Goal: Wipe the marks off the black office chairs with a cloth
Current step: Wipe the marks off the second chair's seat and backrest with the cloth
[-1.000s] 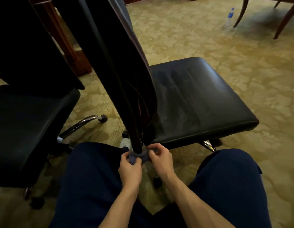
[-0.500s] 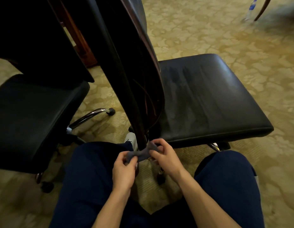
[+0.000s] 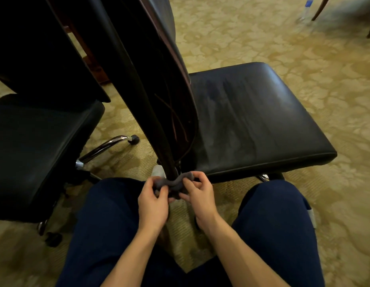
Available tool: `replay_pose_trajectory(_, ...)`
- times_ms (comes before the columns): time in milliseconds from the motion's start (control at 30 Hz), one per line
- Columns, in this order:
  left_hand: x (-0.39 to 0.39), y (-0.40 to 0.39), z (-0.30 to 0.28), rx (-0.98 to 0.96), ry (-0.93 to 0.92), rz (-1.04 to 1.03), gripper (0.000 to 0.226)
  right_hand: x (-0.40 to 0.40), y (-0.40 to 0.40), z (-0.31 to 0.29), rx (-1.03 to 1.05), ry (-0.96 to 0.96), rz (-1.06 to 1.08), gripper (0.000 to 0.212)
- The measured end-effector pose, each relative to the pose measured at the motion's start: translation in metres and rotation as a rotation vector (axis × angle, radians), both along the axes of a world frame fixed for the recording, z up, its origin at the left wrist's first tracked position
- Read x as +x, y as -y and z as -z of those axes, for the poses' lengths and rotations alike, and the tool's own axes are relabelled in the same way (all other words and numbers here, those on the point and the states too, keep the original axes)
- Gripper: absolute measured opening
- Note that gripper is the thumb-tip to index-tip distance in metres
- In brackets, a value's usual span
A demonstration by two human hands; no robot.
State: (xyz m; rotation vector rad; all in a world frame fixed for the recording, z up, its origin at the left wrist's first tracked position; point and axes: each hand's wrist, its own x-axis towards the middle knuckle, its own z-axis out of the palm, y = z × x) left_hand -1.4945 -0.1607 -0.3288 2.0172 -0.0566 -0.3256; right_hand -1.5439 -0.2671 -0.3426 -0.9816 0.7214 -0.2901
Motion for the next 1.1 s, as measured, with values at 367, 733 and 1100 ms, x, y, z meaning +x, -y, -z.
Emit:
replay_pose_trajectory(367,0.012,0.0,-0.001,0.016,-0.055,-0.03,0.014,0.013,-0.027,-0.002,-0.197,-0.128,0.158,0.014)
replay_pose_trajectory(733,0.022,-0.018,-0.015,-0.027,0.002,0.127,0.012,0.016,-0.032,-0.016,-0.377,-0.066,0.182,0.014)
replay_pose_trajectory(1100,0.028,-0.022,-0.042,-0.079,0.113,0.195,0.018,0.021,-0.036,-0.044,-0.461,0.047,0.282,0.015)
